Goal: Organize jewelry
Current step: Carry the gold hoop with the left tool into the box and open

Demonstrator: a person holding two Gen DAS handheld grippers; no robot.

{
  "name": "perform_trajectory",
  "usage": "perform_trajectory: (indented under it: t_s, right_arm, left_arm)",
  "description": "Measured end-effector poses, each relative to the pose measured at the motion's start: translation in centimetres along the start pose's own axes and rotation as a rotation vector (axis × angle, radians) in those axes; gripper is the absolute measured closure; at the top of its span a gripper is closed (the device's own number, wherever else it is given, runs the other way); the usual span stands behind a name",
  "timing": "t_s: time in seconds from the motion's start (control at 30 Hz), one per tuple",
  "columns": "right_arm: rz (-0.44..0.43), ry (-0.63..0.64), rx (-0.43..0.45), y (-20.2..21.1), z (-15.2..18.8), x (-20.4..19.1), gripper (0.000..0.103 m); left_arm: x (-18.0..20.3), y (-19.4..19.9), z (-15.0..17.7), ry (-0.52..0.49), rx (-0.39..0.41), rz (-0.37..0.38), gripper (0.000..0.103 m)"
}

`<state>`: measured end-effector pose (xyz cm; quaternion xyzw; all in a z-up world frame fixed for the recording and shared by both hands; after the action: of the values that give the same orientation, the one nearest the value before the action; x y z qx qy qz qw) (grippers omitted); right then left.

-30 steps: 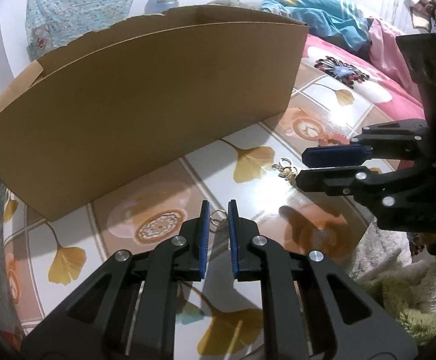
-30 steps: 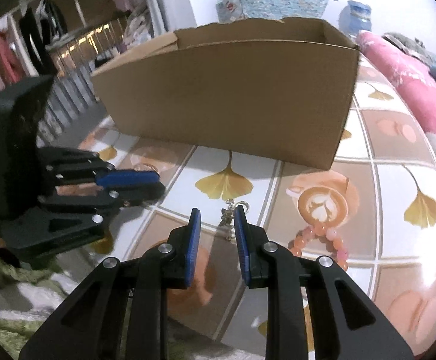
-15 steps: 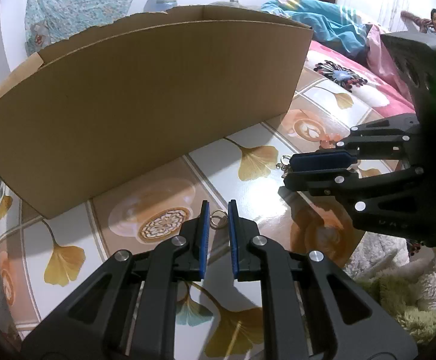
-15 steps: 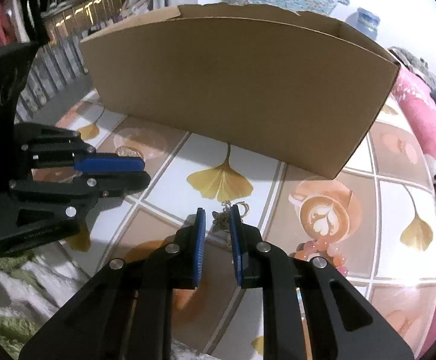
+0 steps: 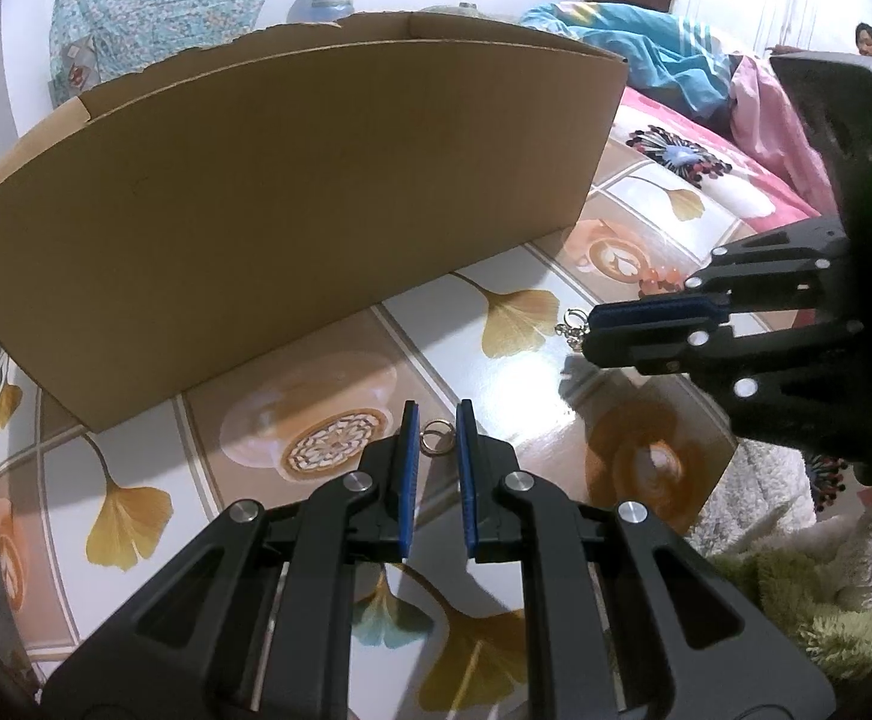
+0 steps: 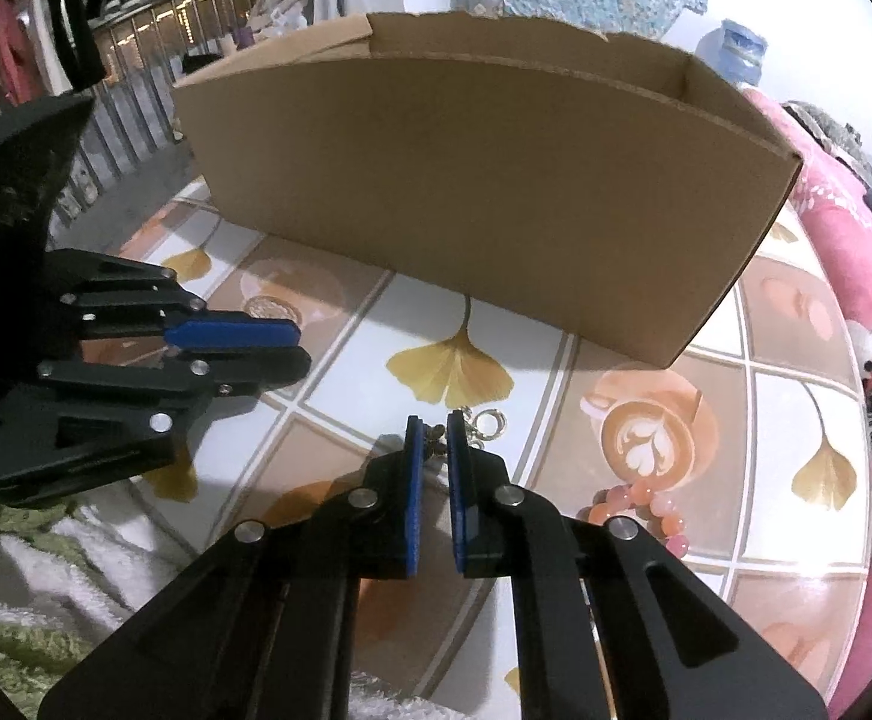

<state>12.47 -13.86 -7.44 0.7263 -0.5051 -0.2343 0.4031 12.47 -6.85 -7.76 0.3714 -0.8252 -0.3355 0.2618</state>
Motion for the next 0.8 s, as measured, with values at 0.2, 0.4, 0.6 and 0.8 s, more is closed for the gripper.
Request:
perform_trajectory:
  t_s: [0.2,0.4,0.6,0.8]
  right_arm:
    - [-0.033,-0.022,0.071,2.7,-0.8,0.5,0.095]
    - [-0.108,-0.051,0.19,6.4,-3.9,0.8,0.095]
    - [-0.22,-0.054,0.286,8.7,-10.0,1.6,0.095]
    - [-0.292,-0.057,0.181,5.7,-16.2,3.1,0.095]
  left_arm:
    - [0.3,1.8,-0.5,-0.007,0.05,0.017,0.092]
    - [0.6,6.5,-3.2,-0.007,0.153,0.084,0.092]
    - [-1.0,10.8,-7.7,-0.05,0.236,0.082,0.092]
    - [-6.1,8.7,-11.9,-0.002,0.105,0.025,0.092]
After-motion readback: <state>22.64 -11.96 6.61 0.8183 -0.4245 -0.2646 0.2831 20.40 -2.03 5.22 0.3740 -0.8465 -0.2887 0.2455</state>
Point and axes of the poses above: each gripper's, at about its wrist camera, not at the fingertips, and y roughly against the way its jaws point, x to its right, z to its underside, the point moved 6 cm from there along -y, roughly the way its jaws point, and after that the axes turned 7 degrees about z, right-handed, at the moved point
